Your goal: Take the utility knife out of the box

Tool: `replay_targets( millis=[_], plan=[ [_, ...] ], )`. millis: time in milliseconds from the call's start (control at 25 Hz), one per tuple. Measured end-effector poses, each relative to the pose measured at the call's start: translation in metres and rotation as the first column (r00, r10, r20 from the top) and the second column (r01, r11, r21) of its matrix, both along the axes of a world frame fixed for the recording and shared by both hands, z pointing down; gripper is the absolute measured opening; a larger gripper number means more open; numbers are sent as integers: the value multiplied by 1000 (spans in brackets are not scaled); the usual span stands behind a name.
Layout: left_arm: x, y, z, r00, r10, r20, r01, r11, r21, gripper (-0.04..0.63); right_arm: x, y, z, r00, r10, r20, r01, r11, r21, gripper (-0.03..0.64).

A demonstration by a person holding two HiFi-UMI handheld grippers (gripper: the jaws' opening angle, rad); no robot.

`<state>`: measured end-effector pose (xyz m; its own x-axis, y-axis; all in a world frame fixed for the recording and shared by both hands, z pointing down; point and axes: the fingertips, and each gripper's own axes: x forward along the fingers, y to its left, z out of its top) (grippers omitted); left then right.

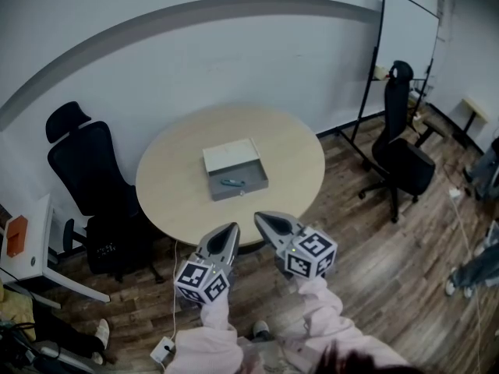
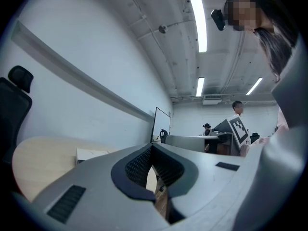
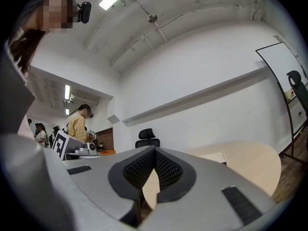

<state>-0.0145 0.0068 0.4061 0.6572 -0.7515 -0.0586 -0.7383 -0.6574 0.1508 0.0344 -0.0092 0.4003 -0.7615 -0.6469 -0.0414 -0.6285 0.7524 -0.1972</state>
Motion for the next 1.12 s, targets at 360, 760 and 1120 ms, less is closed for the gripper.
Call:
replay_targets(
  millis=[360, 760, 1120],
  plan=[
    [-15, -31, 8, 1000, 19, -11, -19, 1000, -10, 0, -11, -28, 10, 1000, 23, -8, -24, 1000, -16, -9],
    [-25, -45, 21, 999, 35, -21, -35, 999, -34, 0, -22, -40, 27, 999, 29, -44, -31, 999, -33, -9],
    [-37, -48, 27, 1000, 20, -19, -21, 998, -53, -1, -27, -46, 34, 999, 24, -41, -27, 998, -58, -9]
  ],
)
